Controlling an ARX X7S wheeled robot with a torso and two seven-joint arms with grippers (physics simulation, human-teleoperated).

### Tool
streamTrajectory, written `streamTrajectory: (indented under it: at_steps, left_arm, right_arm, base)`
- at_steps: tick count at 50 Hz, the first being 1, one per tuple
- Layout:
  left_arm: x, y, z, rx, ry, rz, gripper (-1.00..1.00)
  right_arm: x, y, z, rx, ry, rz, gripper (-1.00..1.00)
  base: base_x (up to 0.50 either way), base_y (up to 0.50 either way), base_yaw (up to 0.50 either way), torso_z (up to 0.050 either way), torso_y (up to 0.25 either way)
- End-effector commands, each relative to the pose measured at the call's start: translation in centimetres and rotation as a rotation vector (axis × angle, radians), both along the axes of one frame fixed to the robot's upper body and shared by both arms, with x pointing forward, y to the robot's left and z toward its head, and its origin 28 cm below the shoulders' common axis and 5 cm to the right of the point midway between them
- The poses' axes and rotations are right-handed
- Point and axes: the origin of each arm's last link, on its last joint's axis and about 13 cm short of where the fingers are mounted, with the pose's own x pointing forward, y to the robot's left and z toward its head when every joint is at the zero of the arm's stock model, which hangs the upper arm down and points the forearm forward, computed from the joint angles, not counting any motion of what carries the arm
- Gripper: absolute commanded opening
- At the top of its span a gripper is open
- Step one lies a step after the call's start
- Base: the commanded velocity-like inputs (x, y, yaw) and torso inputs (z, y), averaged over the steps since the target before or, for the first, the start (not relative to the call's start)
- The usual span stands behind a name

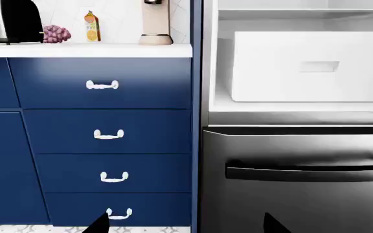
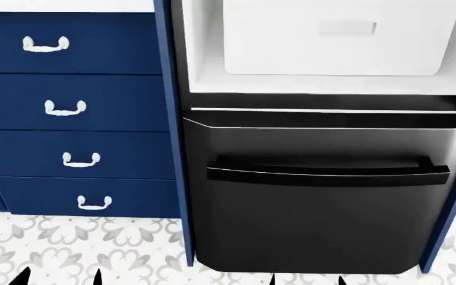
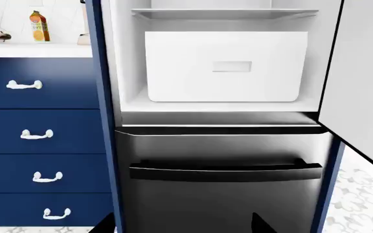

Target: Close the fridge door

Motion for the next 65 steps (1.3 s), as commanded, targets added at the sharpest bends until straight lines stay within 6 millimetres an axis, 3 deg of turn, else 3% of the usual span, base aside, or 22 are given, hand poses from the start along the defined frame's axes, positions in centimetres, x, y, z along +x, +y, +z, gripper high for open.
streamTrajectory:
  at_steps: [1, 20, 27, 38, 65]
  left_arm:
    - [0.0, -0.03, 0.0, 0.0, 0.0, 0.0, 1.0]
    - [0.73, -0.27, 0.23, -0.015, 0.002, -0.013, 1.0]
    - [0.51, -0.19, 0.3, -0.022, 0.003, -0.017, 1.0]
    - [0.43, -0.15, 0.41, -0.026, 0.001, -0.017, 1.0]
    - [0.53, -0.13, 0.61, -0.038, -0.011, -0.019, 1.0]
  right_arm:
    - [-0.03, 0.0, 0.0, 0.0, 0.0, 0.0, 1.0]
    - [0.35, -0.06, -0.33, -0.086, 0.01, 0.001, 1.0]
    - [0.2, 0.03, -0.33, -0.092, 0.026, -0.005, 1.0]
    - [-0.06, -0.01, 0.14, -0.019, -0.016, 0.018, 1.0]
    - [0.12, -0.06, 0.02, 0.019, 0.011, 0.007, 1.0]
  base:
    - [0.0, 0.0, 0.0, 0.0, 0.0]
    - [0.0, 0.0, 0.0, 0.0, 0.0]
    - [-0.47, 0.0, 0.0, 0.0, 0.0]
    - [-0.22, 0.0, 0.0, 0.0, 0.0]
    - [-0.01, -0.5, 0.0, 0.0, 0.0]
